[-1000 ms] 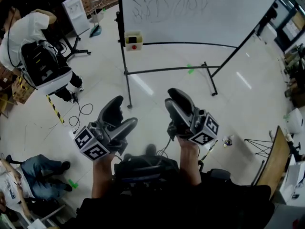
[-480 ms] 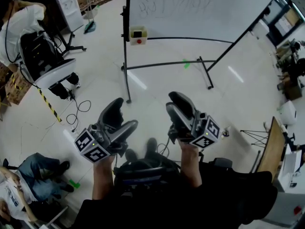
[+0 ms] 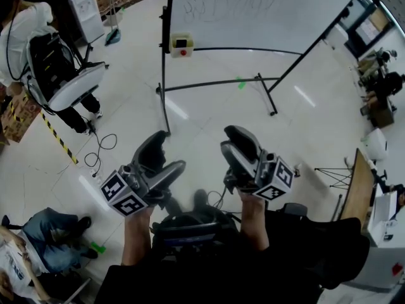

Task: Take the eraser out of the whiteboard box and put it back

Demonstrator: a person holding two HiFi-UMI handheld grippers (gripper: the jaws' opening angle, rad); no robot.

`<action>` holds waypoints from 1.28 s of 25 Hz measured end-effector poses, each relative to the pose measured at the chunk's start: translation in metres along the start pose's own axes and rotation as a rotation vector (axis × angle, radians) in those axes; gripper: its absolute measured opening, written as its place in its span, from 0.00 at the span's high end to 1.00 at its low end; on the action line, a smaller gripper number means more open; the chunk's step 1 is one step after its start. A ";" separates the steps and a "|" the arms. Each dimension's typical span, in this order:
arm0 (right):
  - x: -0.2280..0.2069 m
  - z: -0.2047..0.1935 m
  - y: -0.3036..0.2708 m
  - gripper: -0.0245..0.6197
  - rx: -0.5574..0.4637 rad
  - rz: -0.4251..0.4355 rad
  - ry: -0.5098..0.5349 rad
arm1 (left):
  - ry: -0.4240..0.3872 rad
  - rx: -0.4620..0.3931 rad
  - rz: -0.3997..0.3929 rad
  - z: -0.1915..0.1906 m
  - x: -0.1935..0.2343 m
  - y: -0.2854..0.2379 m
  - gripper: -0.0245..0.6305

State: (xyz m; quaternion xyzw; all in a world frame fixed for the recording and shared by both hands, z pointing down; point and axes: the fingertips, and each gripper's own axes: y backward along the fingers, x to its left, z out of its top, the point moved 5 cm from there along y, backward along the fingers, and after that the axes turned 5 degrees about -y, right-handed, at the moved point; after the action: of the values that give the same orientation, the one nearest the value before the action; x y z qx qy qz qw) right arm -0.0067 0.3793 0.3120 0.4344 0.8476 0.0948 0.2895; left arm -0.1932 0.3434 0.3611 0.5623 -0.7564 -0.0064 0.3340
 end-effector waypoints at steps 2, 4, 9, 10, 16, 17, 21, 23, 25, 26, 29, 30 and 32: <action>0.004 0.005 -0.002 0.69 -0.006 0.025 0.011 | -0.016 -0.006 0.001 0.004 -0.003 -0.002 0.31; 0.006 0.010 -0.003 0.69 -0.015 0.046 0.019 | -0.033 -0.010 0.003 0.008 -0.005 -0.005 0.31; 0.006 0.028 0.008 0.69 -0.059 0.078 0.034 | -0.063 0.004 0.007 0.007 -0.015 -0.021 0.31; 0.006 0.032 0.012 0.69 -0.069 0.081 0.036 | -0.068 0.007 0.007 0.007 -0.018 -0.024 0.31; -0.001 0.047 0.035 0.72 -0.116 0.092 0.030 | -0.095 0.030 0.023 0.000 -0.030 -0.041 0.31; -0.003 0.049 0.039 0.73 -0.123 0.091 0.026 | -0.095 0.035 0.025 -0.002 -0.031 -0.043 0.31; -0.008 0.055 0.050 0.77 -0.138 0.096 0.013 | -0.098 0.050 0.034 -0.008 -0.038 -0.052 0.31; -0.009 0.056 0.053 0.80 -0.141 0.105 0.009 | -0.100 0.053 0.042 -0.010 -0.039 -0.053 0.31; -0.010 0.056 0.056 0.81 -0.139 0.114 0.008 | -0.099 0.055 0.050 -0.013 -0.039 -0.055 0.31; -0.010 0.056 0.057 0.82 -0.138 0.116 0.009 | -0.098 0.056 0.052 -0.015 -0.039 -0.055 0.31; -0.009 0.059 0.059 0.83 -0.137 0.122 0.025 | -0.094 0.058 0.054 -0.019 -0.041 -0.058 0.31; -0.009 0.059 0.060 0.83 -0.132 0.125 0.021 | -0.093 0.058 0.055 -0.020 -0.041 -0.059 0.31; -0.008 0.061 0.062 0.84 -0.133 0.130 0.005 | -0.090 0.058 0.057 -0.023 -0.042 -0.060 0.31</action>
State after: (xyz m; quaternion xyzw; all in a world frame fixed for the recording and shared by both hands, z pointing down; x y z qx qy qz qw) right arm 0.0742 0.4050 0.2913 0.4680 0.8102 0.1704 0.3091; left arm -0.1243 0.3653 0.3350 0.5492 -0.7862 -0.0003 0.2833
